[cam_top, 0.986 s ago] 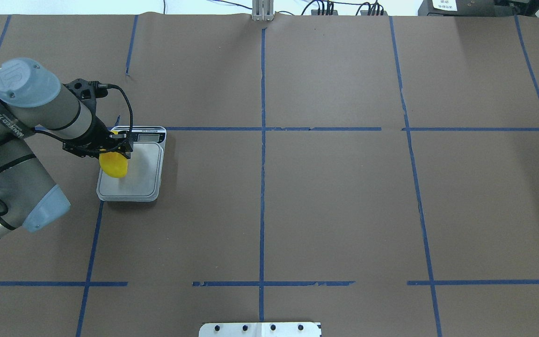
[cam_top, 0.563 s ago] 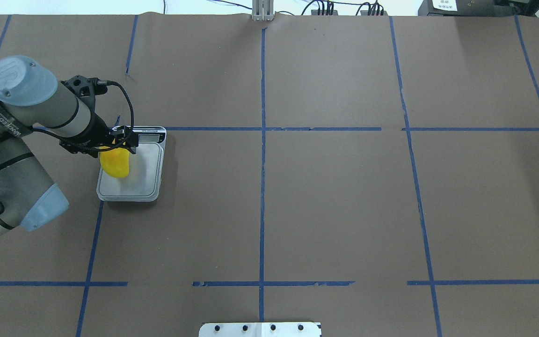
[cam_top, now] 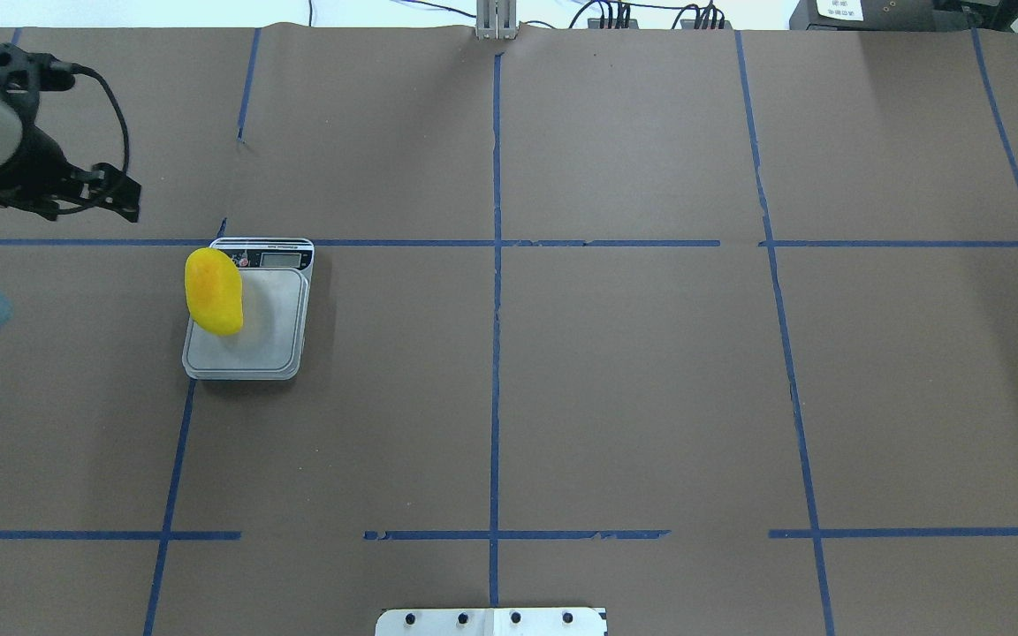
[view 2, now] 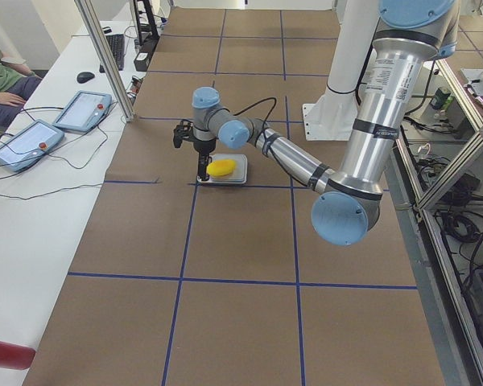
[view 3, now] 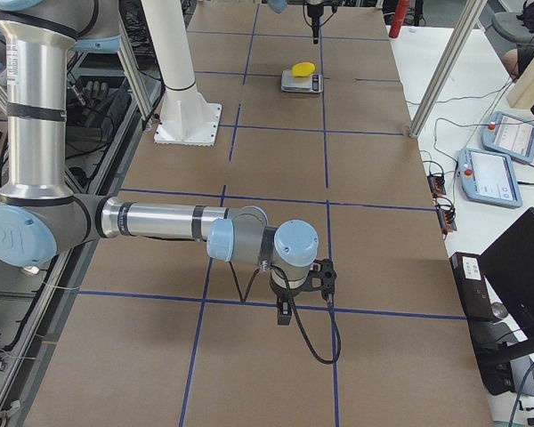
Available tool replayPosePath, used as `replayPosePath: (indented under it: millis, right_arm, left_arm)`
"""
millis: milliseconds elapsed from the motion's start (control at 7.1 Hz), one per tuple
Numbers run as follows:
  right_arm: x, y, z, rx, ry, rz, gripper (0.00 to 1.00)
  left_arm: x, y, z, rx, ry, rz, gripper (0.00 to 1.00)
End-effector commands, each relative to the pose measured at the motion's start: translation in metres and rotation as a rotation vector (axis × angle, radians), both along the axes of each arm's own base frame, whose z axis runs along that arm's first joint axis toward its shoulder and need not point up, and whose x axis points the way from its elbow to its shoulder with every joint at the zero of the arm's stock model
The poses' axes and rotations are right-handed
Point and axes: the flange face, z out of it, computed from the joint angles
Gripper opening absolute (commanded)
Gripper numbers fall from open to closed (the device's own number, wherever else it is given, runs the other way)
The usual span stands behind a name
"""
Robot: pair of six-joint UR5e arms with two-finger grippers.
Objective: Weigh mango
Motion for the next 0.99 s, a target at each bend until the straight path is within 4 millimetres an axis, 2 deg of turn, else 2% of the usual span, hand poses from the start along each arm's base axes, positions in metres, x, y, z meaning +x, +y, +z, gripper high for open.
replayPosePath:
  millis: [0, 141, 282, 423, 845]
  right_arm:
    - [0.0, 0.0, 0.0, -0.001, 0.0, 0.0, 1.0]
    - [0.0, 0.0, 0.0, -0.001, 0.0, 0.0, 1.0]
    - [0.0, 0.0, 0.0, -0.001, 0.0, 0.0, 1.0]
    - [0.0, 0.0, 0.0, -0.001, 0.0, 0.0, 1.0]
    - [0.0, 0.001, 0.001, -0.001, 0.0, 0.0, 1.0]
  left_arm:
    - [-0.119, 0.015, 0.104, 0.005, -0.006, 0.114, 1.0]
    - [-0.177, 0.018, 0.172, 0.012, -0.011, 0.163, 1.0]
    - [-0.214, 0.034, 0.224, -0.004, 0.022, 0.195, 1.0]
    - [-0.237, 0.046, 0.25, 0.017, 0.018, 0.225, 1.0]
    - [-0.26, 0.054, 0.256, -0.003, 0.022, 0.181, 1.0]
